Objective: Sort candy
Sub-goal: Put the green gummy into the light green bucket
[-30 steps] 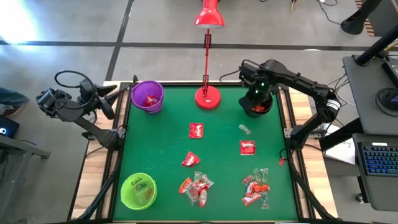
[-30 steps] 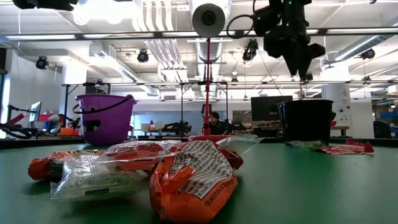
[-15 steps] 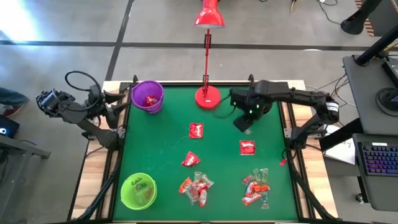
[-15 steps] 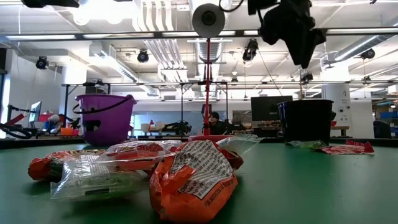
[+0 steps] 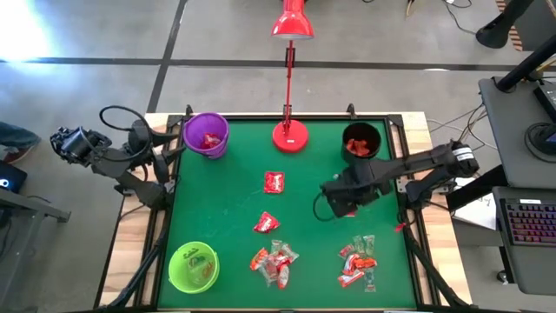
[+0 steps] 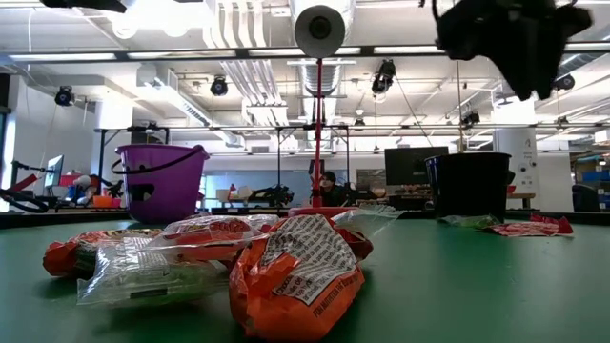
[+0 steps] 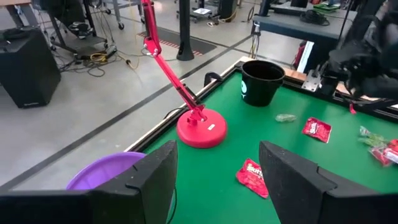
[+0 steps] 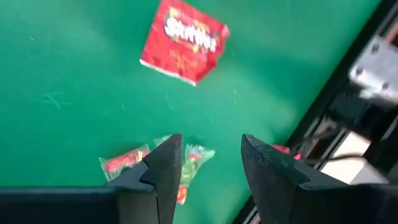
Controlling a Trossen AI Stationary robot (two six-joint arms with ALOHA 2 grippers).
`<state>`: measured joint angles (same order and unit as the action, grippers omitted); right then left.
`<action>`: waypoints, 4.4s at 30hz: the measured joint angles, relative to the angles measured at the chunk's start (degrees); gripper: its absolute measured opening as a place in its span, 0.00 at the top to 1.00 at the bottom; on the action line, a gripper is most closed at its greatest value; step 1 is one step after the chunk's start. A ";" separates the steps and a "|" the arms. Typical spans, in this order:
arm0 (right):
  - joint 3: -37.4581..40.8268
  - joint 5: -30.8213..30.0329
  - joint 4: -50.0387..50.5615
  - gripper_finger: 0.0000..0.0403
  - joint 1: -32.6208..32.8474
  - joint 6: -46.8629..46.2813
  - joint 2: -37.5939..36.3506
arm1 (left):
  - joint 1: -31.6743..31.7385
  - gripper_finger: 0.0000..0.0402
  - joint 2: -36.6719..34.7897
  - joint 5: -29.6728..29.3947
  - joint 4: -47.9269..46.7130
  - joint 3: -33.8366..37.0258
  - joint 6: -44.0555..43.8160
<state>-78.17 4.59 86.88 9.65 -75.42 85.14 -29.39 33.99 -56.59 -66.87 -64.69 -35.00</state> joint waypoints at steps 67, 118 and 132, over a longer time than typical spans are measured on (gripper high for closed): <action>34.59 7.33 -44.76 0.96 27.50 -45.53 -2.31 | 0.01 0.48 0.05 -2.83 4.35 0.00 -1.51; -4.12 -7.88 -63.44 0.96 -1.49 55.84 0.69 | 0.69 0.44 20.65 10.90 34.40 0.00 -8.79; -20.92 -3.16 -63.05 0.96 -2.13 64.64 9.97 | 7.39 0.44 24.60 28.15 46.05 -0.02 -7.51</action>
<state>-99.09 1.42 23.83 7.52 -10.78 95.11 -21.99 58.59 -28.44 -20.82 -64.70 -42.52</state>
